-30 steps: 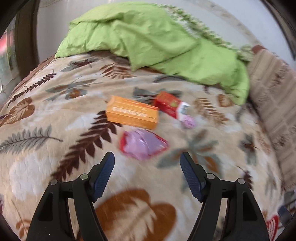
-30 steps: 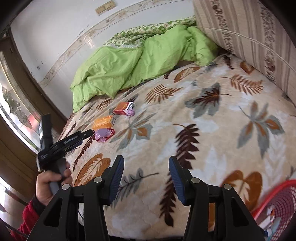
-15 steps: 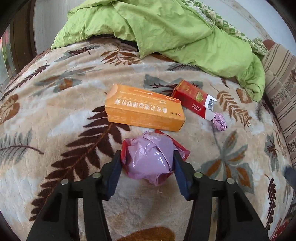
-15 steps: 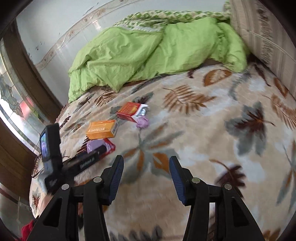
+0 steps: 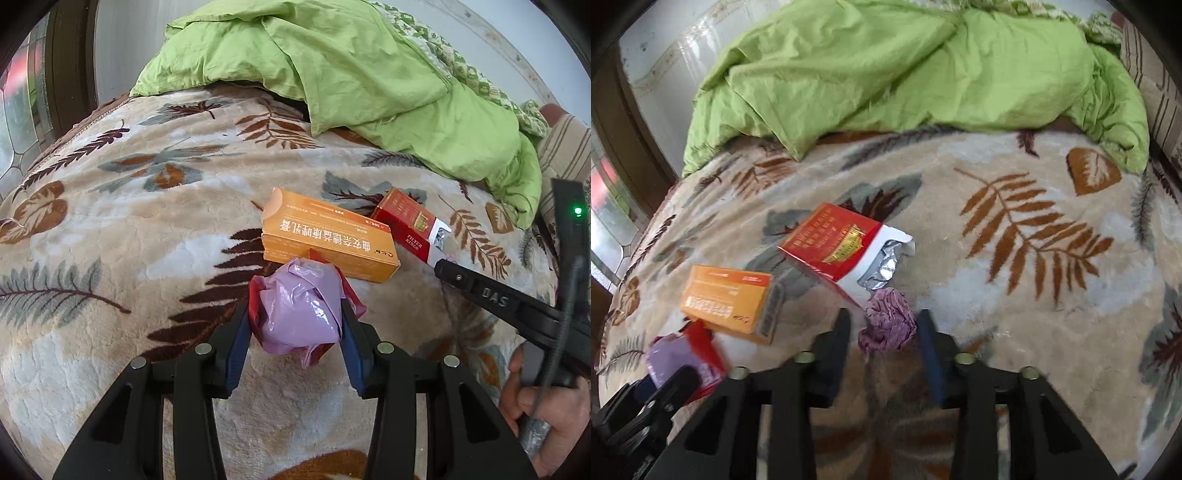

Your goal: Collect trash

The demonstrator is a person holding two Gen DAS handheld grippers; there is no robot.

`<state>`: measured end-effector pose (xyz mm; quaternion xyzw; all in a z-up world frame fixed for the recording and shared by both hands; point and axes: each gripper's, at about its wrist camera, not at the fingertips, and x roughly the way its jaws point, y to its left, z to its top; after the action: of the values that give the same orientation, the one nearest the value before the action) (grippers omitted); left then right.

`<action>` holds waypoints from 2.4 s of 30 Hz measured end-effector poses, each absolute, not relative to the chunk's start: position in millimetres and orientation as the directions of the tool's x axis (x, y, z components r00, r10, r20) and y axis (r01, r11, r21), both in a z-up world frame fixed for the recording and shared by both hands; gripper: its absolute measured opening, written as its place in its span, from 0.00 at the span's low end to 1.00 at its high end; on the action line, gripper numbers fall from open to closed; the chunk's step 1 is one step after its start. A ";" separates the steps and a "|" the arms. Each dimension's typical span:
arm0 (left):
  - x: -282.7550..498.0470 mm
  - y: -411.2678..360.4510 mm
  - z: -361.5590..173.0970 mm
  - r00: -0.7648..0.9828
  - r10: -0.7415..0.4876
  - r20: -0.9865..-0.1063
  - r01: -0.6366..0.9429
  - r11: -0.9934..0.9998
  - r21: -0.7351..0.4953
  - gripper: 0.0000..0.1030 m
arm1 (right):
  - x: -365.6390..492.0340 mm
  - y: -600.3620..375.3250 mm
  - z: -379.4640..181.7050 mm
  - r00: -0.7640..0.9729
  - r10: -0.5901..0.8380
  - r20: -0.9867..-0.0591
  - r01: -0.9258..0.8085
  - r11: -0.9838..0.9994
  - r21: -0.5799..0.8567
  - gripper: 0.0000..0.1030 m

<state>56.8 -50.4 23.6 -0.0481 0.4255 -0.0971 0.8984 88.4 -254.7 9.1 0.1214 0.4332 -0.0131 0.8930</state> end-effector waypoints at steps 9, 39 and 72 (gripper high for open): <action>41.1 -55.9 34.8 0.661 -0.203 -0.723 0.157 0.979 -0.131 0.43 | 30.6 -248.4 33.9 0.706 0.105 -0.700 0.109 0.961 0.255 0.28; -141.2 -38.3 67.9 0.734 -0.216 -0.644 0.291 0.957 0.010 0.43 | -187.9 -215.0 71.2 0.819 0.131 -0.558 0.061 0.948 0.313 0.28; -138.1 -48.3 60.5 0.753 -0.187 -0.631 0.288 0.956 0.061 0.43 | -191.2 -215.8 65.9 0.811 0.136 -0.569 0.068 0.944 0.323 0.28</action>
<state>-138.1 -48.3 60.5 0.0775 0.3275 -0.1272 0.9330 -191.2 -215.8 65.9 0.1664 0.3069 0.0182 0.9369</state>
